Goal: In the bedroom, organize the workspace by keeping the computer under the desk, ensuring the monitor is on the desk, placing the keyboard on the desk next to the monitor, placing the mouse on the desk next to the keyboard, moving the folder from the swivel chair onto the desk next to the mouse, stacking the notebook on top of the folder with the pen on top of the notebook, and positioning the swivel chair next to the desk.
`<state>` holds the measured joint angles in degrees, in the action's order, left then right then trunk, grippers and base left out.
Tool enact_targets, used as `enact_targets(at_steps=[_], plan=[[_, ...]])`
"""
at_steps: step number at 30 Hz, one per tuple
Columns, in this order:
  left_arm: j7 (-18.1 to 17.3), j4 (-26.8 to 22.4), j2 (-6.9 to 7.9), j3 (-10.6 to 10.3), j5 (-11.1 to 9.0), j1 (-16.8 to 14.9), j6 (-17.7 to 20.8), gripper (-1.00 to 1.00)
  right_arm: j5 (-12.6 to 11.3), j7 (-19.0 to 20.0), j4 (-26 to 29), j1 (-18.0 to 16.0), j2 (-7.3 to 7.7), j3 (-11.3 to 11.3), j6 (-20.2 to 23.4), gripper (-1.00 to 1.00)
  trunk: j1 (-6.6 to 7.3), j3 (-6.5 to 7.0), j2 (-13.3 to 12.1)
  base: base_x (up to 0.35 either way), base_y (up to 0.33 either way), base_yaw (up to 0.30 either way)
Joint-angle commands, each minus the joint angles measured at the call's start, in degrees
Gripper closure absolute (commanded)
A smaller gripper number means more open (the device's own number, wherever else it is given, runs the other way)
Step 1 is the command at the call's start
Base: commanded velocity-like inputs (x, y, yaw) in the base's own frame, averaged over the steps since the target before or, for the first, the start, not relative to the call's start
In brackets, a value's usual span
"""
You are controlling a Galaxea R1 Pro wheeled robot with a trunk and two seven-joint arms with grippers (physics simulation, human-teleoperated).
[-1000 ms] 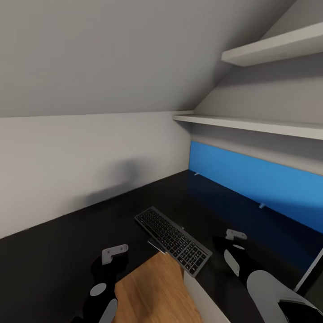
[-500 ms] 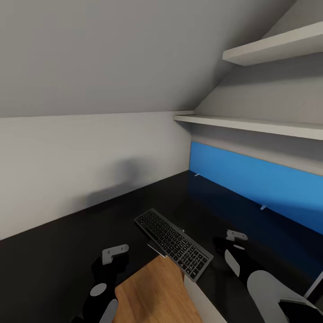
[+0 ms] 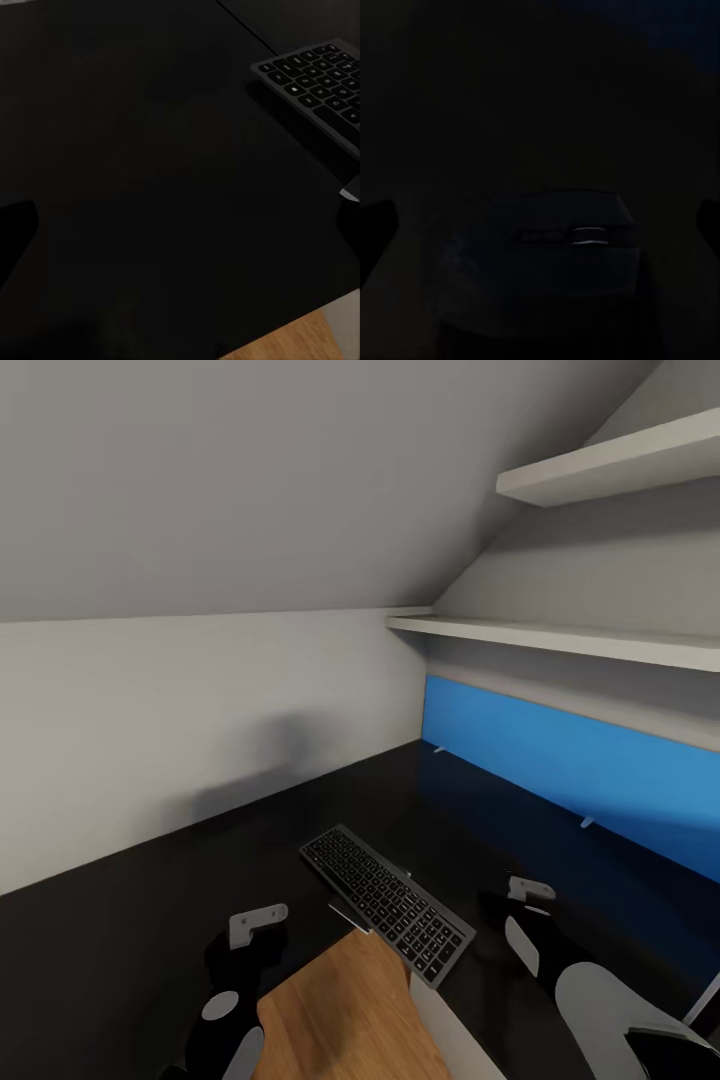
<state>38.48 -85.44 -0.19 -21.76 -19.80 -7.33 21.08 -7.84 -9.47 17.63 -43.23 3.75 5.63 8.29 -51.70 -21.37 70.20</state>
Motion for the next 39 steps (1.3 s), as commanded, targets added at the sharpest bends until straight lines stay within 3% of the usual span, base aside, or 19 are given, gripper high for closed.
enact_targets(at_steps=[1,8,39], plan=[[0.4,-0.1,0.01,-0.1,-0.3,-0.1,0.2,-1.0,-0.6,-0.2,0.1,0.0,0.02,-0.1,0.3,-1.0,0.0,-0.07,0.0,0.0,0.0,0.0],[0.5,-0.1,0.01,-0.1,-0.3,-0.1,0.2,-1.0,-0.6,-0.2,0.1,0.0,0.02,-0.1,0.4,-1.0,-1.1,-0.97,2.0,0.0,0.0,0.0],[0.5,-0.1,-0.01,-0.2,-0.4,-0.1,0.2,-1.0,-0.6,1.1,0.2,0.0,-0.06,-0.7,0.1,-1.0,-1.1,-0.97,2.0,0.0,0.0,0.0]])
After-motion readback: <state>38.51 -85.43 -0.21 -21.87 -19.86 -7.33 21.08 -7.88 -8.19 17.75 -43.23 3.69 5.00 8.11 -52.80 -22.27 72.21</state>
